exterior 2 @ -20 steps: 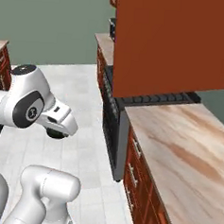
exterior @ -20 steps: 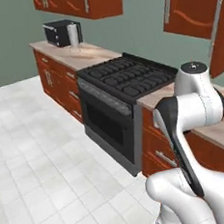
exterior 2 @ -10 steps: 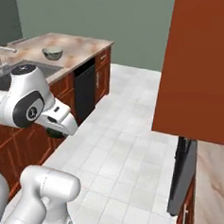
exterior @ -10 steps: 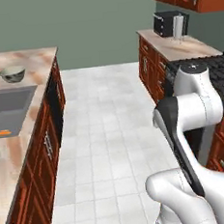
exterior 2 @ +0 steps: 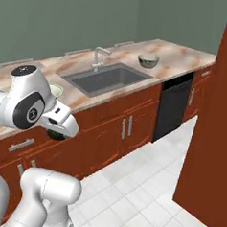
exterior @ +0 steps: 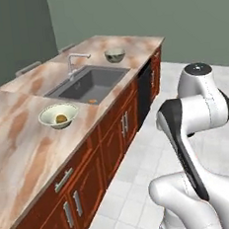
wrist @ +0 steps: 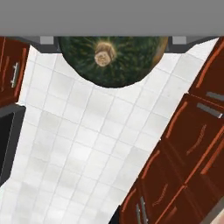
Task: Pick the squashs from the cabinet and place them in one bowl. Pick the carrot from the sink and place it in the other bowl.
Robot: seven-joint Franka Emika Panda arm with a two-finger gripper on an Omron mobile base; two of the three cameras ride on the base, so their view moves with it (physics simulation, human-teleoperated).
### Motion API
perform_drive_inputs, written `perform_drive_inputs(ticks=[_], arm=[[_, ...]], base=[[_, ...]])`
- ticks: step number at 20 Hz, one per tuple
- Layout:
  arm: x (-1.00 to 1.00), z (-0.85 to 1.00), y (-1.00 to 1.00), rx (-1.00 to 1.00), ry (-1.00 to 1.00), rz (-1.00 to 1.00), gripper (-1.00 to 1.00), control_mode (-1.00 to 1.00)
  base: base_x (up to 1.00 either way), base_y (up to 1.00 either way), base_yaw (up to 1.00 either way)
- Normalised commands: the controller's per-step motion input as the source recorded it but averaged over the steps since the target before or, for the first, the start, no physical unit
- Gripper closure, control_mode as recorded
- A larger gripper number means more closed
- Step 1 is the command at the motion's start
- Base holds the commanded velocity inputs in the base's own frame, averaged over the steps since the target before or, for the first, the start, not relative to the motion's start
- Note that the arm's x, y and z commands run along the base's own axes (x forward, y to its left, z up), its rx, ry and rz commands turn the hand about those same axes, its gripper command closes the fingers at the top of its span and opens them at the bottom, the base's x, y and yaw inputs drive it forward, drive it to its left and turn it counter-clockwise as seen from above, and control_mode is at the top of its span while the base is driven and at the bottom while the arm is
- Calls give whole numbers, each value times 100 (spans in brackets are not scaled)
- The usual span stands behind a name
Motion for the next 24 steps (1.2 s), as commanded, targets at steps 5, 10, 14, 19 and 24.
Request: perform_drive_inputs(ticks=[5, 10, 14, 19, 24], arm=[[0, 0, 0, 0, 0, 0, 100, 100], [0, 0, 0, 0, 0, 0, 100, 100], [0, 0, 0, 0, 0, 0, 100, 100], [0, 0, 0, 0, 0, 0, 100, 100], [0, 0, 0, 0, 0, 0, 100, 100]], base=[[23, -14, 71], [32, -18, 56], [37, -21, 46], [40, -27, 34], [42, -34, 18]])
